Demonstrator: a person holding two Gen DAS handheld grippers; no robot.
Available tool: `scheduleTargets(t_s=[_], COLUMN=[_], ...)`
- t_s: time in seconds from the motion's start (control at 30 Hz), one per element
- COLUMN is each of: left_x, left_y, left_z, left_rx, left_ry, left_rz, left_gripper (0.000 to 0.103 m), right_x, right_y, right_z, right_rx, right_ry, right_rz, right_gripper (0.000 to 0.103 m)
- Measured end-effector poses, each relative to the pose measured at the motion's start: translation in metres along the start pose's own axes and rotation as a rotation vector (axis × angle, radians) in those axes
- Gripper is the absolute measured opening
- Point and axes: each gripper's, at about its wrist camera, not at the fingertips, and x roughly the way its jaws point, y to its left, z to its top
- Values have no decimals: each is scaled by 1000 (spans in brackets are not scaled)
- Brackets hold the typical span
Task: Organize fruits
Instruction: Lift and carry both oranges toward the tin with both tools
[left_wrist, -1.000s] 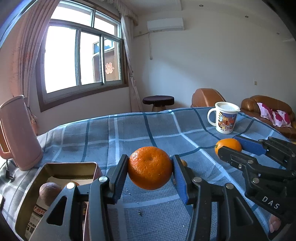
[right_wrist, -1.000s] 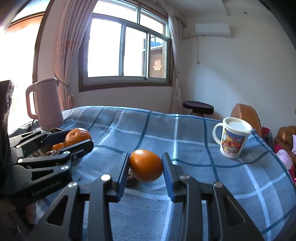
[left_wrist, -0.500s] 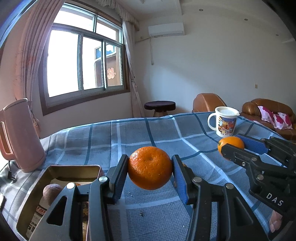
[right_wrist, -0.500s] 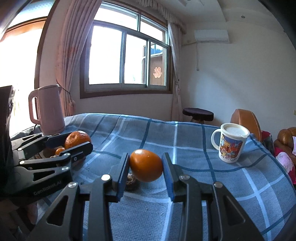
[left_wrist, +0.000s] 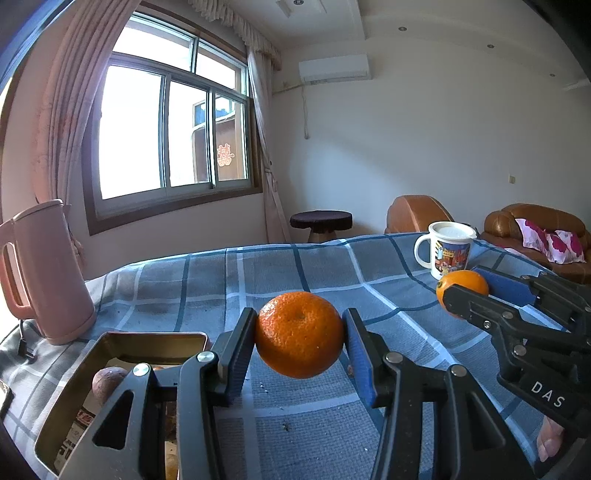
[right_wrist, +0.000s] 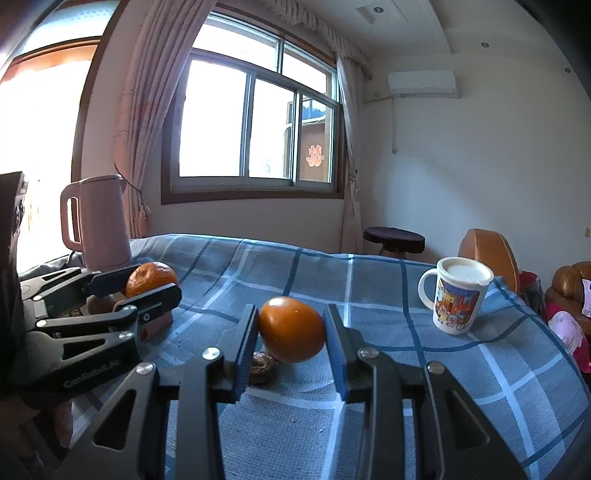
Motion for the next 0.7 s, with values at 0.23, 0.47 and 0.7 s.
scheduleTargets(t_s=[0.23,0.47,0.7], left_x=[-4,-10,-14], left_y=[4,11,21], left_z=[-1,-2,-5], left_rx=[-11,-24,-33], left_ry=[-3,-3,2], left_rz=[-2,1,11], left_gripper=[50,50,50], right_x=[-2,-4,-1], right_y=[3,11,27], right_z=[0,0,1], right_rx=[-15,-22,-40], right_ry=[-10,-6,0], right_rz=[-2,15,47], right_gripper=[38,38,38])
